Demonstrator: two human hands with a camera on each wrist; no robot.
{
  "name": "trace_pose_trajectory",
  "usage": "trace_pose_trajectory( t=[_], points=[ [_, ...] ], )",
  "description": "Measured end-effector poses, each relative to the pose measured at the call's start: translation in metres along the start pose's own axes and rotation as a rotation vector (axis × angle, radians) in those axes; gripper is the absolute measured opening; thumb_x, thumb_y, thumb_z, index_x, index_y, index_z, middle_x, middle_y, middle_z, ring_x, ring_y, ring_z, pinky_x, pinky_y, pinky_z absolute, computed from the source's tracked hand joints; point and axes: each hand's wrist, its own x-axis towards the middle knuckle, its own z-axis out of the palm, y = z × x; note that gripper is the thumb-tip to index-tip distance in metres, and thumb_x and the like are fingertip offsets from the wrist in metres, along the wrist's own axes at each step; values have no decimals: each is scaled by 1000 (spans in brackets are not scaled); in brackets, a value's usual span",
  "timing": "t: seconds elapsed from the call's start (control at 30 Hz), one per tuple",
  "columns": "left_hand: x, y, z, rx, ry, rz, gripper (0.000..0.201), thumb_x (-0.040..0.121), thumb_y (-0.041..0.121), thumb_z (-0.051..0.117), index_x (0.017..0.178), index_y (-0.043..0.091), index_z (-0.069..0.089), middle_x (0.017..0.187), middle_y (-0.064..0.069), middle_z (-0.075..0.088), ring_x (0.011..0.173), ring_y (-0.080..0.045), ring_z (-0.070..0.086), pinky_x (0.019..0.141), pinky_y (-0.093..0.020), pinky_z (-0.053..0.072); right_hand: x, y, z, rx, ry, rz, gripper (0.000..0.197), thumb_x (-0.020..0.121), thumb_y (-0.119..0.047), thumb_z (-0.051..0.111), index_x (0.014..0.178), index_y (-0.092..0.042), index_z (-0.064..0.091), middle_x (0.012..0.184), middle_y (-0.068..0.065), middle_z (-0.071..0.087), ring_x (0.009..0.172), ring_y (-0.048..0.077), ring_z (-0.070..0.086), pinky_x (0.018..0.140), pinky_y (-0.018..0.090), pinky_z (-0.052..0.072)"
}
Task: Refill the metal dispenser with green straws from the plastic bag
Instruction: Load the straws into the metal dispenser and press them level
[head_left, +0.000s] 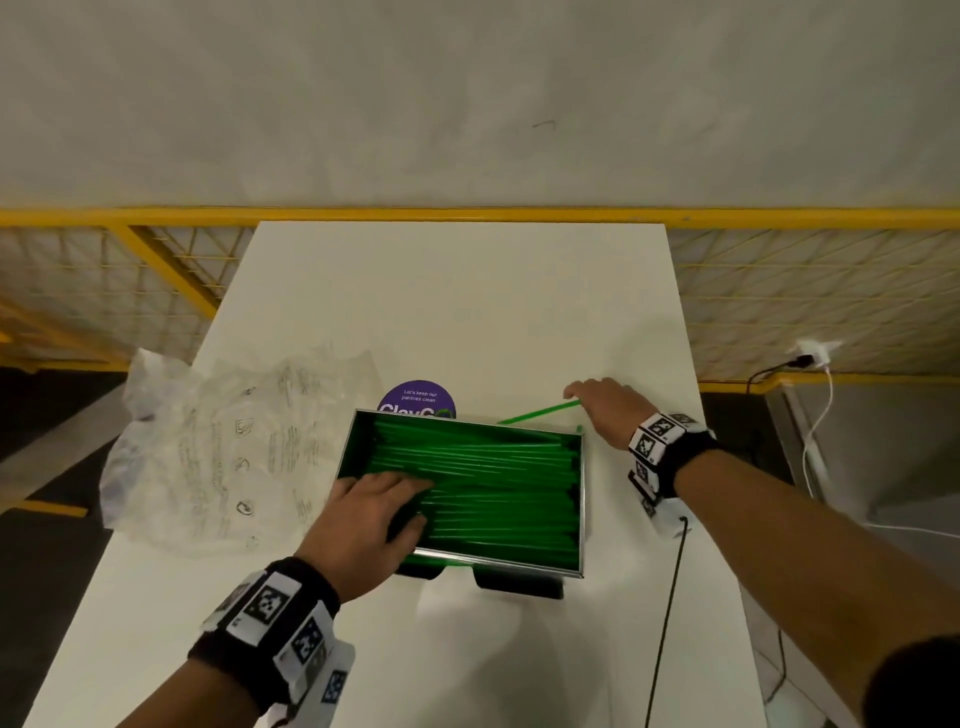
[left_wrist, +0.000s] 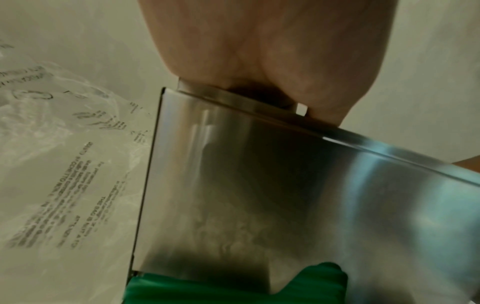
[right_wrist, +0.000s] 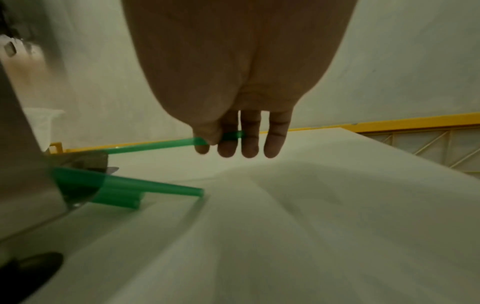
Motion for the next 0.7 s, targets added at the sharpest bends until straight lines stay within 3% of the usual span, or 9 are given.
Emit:
trace_pose_trajectory(
  t=[0.13,0.27,0.33,0.5,0.7],
  points=[
    [1,3,0,20,6,-7,55,80,51,31,121,29,59,114,10,65,104,-16,60,88,-34,38,-16,15,4,0,-32,51,25,94,-11,38,118,-12,46,115,11,49,109,28,46,88,37,41],
    [2,6,0,35,18,-16,53,79,50,33,119,28,61,111,10,66,100,-16,62,85,-34,40,-22,13,16,74,-158,-19,48,92,-27,52,138,-29,37,121,8,47,116,26,41,97,42,39],
    [2,6,0,40,11,-22,56,79,52,31,122,30,59,113,12,65,104,-14,60,87,-32,37,-17,7,20,109,-196,-22,45,93,-32,53,136,-32,40,119,8,50,116,26,41,97,40,38],
    [2,6,0,31,6,-37,60,78,54,28,124,31,57,116,12,63,107,-15,58,89,-30,35,-11,5,16,86,-157,-13,25,95,-31,52,115,-18,57,109,12,55,109,29,47,87,35,39],
    [3,7,-1,39,-20,-44,70,74,58,19,130,33,51,122,12,59,114,-14,53,93,-30,33,-21,20,-6,-186,-101,24,33,100,-37,37,120,-18,54,115,11,51,112,27,44,82,34,36]
  ],
)
